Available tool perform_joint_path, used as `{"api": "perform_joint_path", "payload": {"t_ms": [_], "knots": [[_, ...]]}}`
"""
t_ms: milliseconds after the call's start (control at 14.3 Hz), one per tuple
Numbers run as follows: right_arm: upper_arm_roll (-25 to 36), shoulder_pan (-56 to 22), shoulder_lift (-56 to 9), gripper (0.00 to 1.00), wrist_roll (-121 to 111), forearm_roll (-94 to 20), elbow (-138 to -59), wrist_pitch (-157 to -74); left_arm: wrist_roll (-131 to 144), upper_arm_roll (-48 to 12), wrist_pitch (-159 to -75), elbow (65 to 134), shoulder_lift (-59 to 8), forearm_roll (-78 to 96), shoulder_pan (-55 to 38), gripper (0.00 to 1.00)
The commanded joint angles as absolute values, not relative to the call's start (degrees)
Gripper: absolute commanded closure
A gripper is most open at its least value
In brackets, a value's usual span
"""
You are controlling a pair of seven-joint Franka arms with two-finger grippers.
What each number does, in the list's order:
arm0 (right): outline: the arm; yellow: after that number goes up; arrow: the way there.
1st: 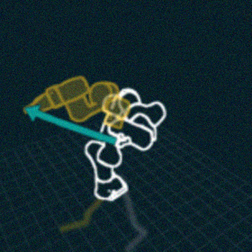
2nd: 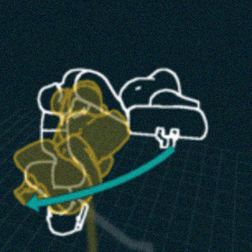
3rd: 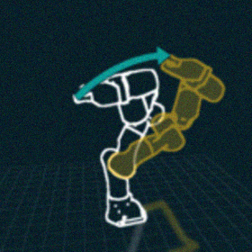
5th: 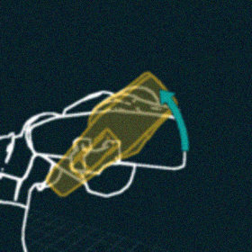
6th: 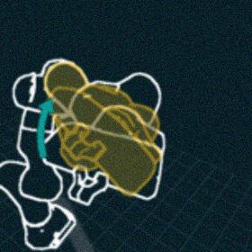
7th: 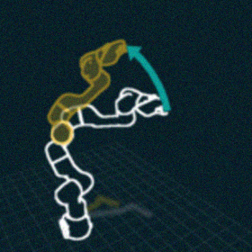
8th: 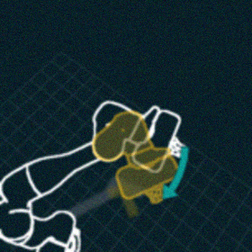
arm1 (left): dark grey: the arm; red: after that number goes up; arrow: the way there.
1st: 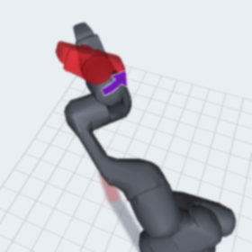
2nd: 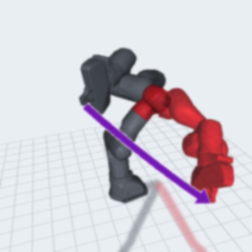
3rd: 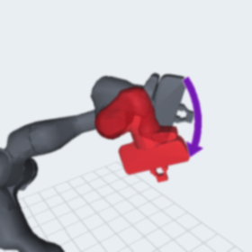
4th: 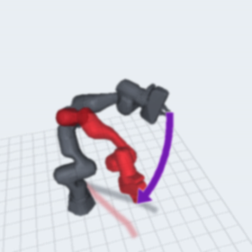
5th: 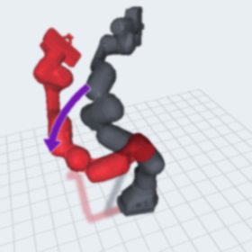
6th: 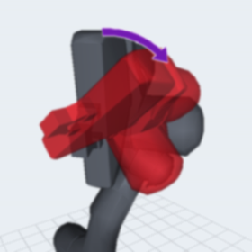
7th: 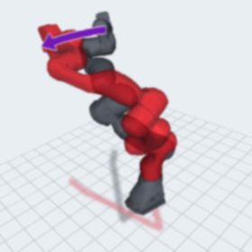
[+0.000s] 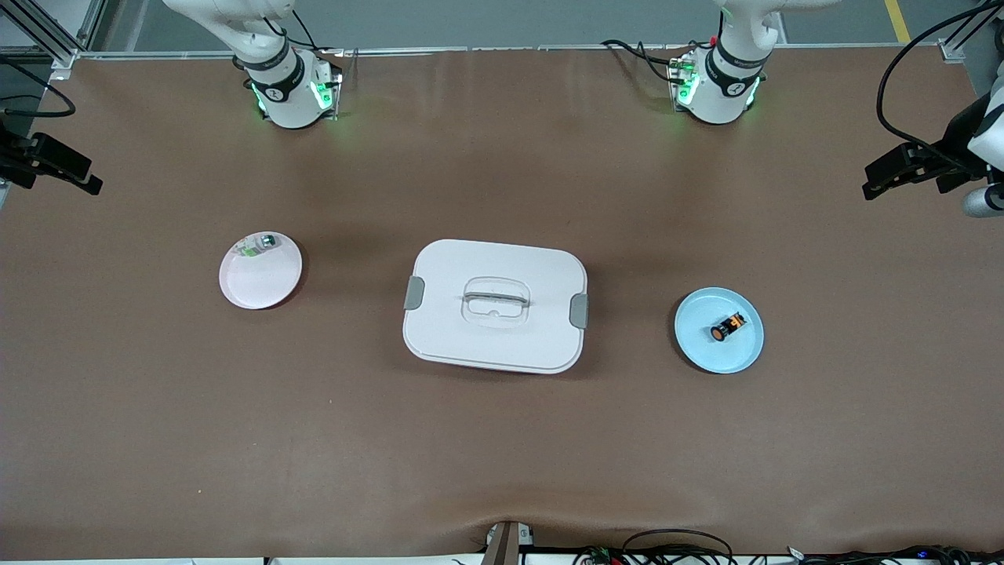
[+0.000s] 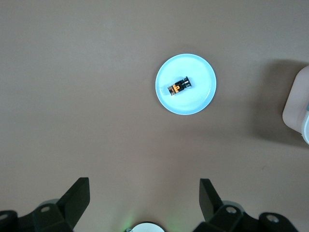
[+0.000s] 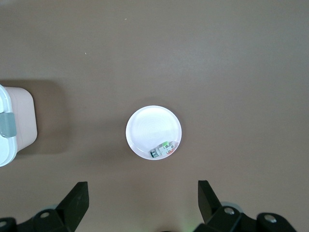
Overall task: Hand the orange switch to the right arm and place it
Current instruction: 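Reach the left gripper down to the orange switch on the blue plate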
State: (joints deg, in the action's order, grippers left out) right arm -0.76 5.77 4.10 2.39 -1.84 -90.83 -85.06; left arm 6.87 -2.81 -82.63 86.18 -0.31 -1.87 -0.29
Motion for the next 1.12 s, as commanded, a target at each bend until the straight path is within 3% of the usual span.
{"api": "perform_joint_path", "payload": {"t_ms": [0,419,767,1047], "knots": [[-0.88,5.71,3.43,0.0,2.46,-1.05,-89.47,-84.46,7.3,-2.55,-81.39,84.9,-0.61,-1.23,-0.44,0.0],[-0.88,5.71,3.43,0.0,2.46,-1.05,-89.47,-84.46,5.28,-2.72,-83.05,85.51,-3.93,-0.97,-0.44,0.0],[-0.88,5.71,3.43,0.0,2.46,-1.05,-89.47,-84.46,2.28,-4.48,-93.14,89.37,-10.19,0.35,-0.97,0.0],[-0.88,5.71,3.43,0.0,2.46,-1.05,-89.47,-84.46,8.58,-4.48,-108.77,100.78,-11.6,0.62,-0.35,0.0]]}}
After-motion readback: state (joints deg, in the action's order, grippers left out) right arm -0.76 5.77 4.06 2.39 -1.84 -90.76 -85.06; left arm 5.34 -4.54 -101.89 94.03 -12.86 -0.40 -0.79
